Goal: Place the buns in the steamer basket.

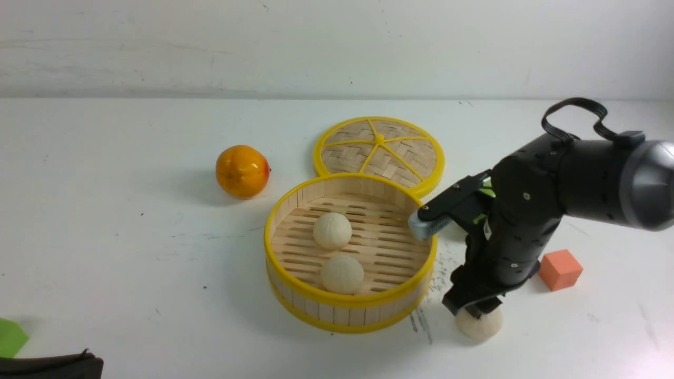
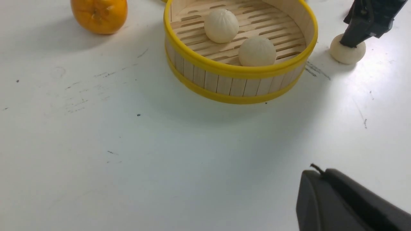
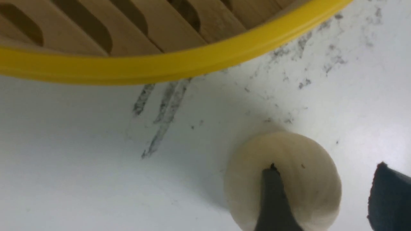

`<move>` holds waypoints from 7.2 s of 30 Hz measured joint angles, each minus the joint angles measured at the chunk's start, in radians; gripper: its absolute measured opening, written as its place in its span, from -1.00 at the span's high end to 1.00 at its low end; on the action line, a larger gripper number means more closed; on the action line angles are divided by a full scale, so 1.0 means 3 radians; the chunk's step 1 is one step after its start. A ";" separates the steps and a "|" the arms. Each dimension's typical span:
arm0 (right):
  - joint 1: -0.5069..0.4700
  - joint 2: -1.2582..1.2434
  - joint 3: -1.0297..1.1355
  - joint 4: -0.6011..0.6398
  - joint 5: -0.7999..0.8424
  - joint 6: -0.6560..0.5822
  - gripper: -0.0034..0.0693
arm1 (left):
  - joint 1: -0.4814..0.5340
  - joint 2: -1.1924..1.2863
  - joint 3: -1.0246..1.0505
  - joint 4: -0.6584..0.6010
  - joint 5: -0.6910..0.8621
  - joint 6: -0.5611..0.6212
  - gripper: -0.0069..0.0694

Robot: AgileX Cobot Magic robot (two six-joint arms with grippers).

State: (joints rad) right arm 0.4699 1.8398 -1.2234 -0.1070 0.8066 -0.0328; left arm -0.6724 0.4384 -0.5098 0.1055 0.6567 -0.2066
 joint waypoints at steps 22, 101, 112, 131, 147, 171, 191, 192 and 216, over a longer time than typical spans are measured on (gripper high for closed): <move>0.0150 -0.0063 -0.0808 -0.0005 0.0727 -0.0086 0.90 | 0.0000 0.0000 0.0002 0.0010 0.0000 0.0000 0.81; 0.0359 -0.4230 0.0932 0.0425 0.0072 -0.0074 0.92 | 0.0000 0.0000 0.0003 0.0010 0.0016 0.0000 0.62; 0.0359 -0.4396 0.0965 0.0425 0.0496 -0.0074 0.90 | 0.0000 0.0000 0.0003 0.0010 0.0016 0.0000 0.60; 0.0408 -0.4501 0.1152 0.0692 0.1185 0.0015 0.84 | 0.0000 0.0000 0.0003 0.0010 0.0016 0.0000 0.56; -0.0886 -0.5836 0.3509 0.0333 -0.1773 0.0702 0.96 | 0.0000 0.0000 0.0003 0.0010 0.0016 0.0000 0.54; -0.1715 -0.6166 0.4128 0.0311 -0.1398 0.0708 0.96 | 0.0000 0.0000 0.0003 0.0010 0.0026 0.0000 0.50; -0.1713 -0.6166 0.4128 0.0308 -0.1394 0.0708 0.94 | 0.0000 0.0000 0.0003 0.0010 0.0026 0.0000 0.46; -0.1713 -0.6166 0.4128 0.0308 -0.1394 0.0708 0.93 | 0.0000 0.0000 0.0003 0.0010 0.0026 0.0000 0.45; -0.1713 -0.6166 0.4128 0.0308 -0.1394 0.0708 0.90 | 0.0000 0.0000 0.0006 0.0085 -0.0160 -0.0295 0.74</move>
State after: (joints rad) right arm -0.0439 -0.0099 0.0149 -0.0146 0.3884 0.1796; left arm -0.6724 0.4384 -0.5079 0.1309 0.6088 -0.2952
